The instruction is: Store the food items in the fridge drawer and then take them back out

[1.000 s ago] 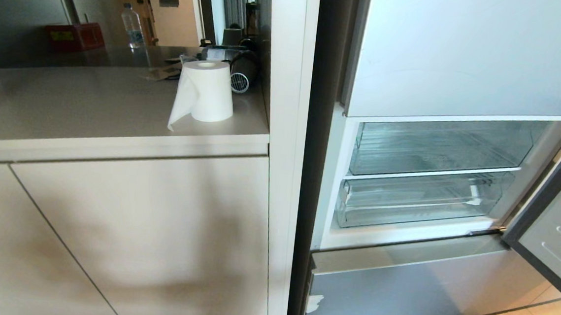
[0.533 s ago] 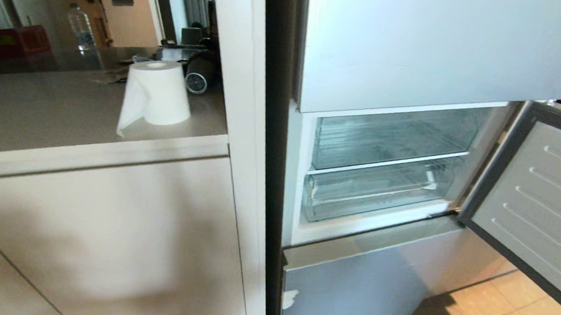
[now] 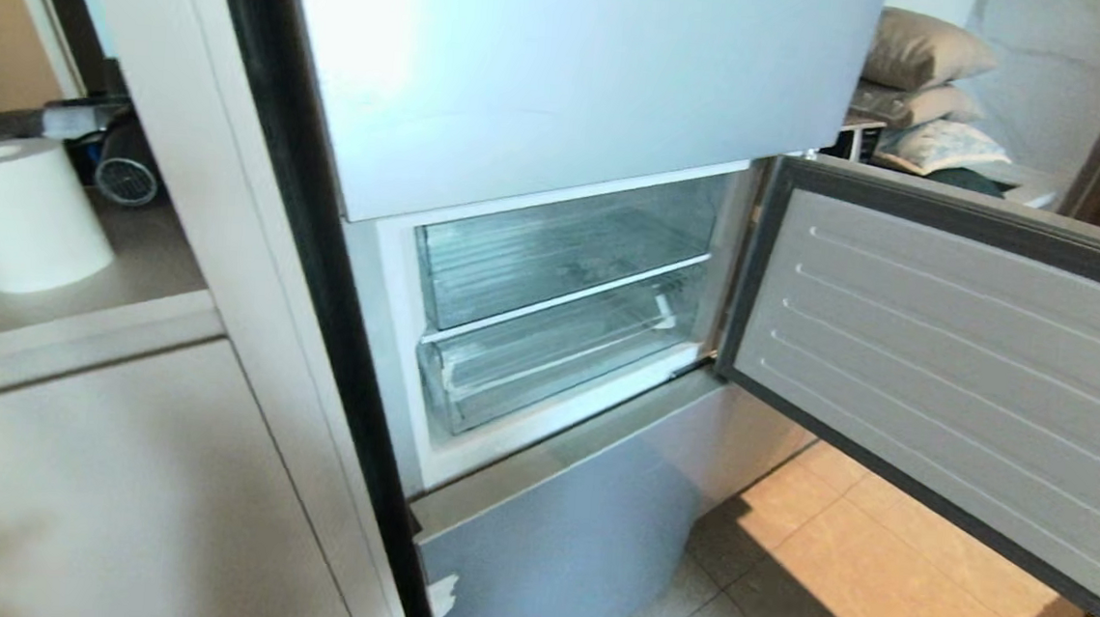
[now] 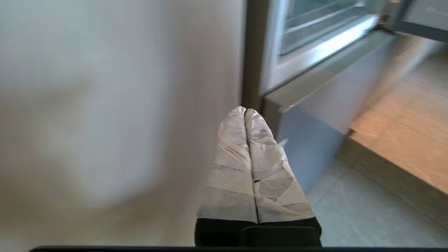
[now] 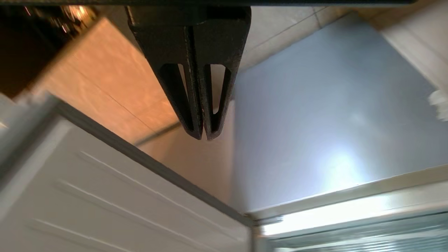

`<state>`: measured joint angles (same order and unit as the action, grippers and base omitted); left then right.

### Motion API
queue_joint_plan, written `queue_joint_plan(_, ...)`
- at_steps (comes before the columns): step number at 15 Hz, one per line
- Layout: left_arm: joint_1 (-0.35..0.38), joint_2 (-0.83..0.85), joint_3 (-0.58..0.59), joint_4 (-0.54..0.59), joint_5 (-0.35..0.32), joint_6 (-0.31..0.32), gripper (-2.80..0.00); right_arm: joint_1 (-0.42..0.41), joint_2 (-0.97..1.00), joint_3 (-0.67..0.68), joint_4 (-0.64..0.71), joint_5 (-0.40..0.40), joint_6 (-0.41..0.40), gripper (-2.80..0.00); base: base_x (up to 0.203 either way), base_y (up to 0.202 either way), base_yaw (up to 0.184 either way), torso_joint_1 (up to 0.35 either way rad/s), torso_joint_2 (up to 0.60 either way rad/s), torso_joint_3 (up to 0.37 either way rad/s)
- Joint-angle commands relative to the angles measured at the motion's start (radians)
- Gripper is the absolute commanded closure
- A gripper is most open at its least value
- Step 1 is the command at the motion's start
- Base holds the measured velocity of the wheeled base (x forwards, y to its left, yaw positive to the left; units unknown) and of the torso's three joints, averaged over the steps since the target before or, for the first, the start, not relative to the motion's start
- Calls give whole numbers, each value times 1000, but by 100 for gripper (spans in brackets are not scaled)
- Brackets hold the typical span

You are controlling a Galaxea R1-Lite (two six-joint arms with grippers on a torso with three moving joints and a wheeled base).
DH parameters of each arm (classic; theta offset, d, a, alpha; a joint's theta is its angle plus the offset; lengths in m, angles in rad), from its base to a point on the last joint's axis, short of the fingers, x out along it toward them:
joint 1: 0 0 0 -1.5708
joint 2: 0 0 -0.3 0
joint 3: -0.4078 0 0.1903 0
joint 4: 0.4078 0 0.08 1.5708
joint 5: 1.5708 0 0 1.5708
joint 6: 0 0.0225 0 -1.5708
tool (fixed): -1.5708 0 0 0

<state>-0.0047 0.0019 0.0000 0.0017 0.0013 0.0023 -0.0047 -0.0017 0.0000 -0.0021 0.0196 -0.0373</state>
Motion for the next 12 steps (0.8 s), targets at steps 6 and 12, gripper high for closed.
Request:
queue_joint_plan(6, 0, 1, 0, 0, 0, 1, 0, 0, 2, 0, -2, -23, 39, 0, -1, 4, -97, 2, 2, 1)
queue_joint_plan(12, 0, 1, 0, 0, 0, 0, 0, 0, 13, -1, -5, -23, 41, 0, 0, 0, 0, 0, 0, 0)
